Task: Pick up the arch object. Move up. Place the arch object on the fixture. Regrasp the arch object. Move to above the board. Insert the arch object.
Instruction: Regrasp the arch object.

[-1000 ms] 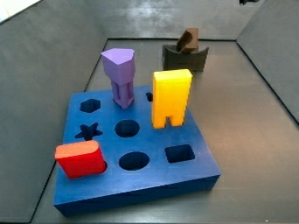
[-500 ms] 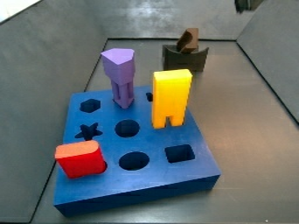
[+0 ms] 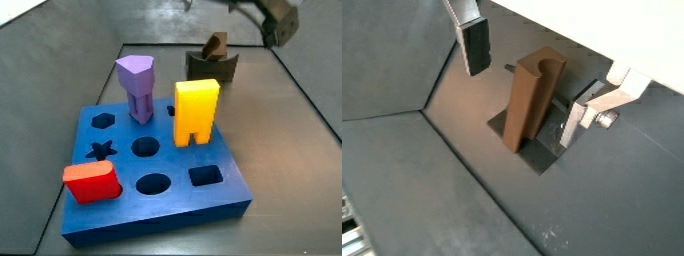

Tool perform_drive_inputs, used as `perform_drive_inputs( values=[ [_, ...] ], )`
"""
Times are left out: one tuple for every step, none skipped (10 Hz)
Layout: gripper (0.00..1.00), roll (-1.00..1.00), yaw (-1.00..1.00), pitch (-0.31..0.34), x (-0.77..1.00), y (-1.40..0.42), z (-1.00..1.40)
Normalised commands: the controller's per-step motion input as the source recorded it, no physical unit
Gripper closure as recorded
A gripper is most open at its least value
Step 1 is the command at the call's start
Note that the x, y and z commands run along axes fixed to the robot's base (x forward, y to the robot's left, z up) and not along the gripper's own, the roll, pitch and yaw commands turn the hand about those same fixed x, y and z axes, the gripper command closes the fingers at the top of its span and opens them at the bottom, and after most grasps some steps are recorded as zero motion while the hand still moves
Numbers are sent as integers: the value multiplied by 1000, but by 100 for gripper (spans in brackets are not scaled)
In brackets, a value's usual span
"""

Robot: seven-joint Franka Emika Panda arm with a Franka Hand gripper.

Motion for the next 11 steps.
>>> perform_drive_inputs(
  values=[
    [0, 98, 87, 18, 398, -8, -1000],
    [0, 104, 84, 21, 420, -19, -1000],
    [0, 112, 83, 22, 452, -29, -1000],
    [0, 118, 81, 29, 457, -41, -899],
    [0, 123, 81, 35, 433, -43, -756],
    [0, 129, 84, 40, 412, -45, -616],
    [0, 133, 86, 45, 393, -47, -480],
    [0, 144, 90, 46, 371, -48, -308],
    [0, 149, 96, 52, 352, -50, -186],
    [0, 151, 98, 58, 322, -56, -40],
    [0, 151, 92, 62, 297, -58, -22]
  ],
)
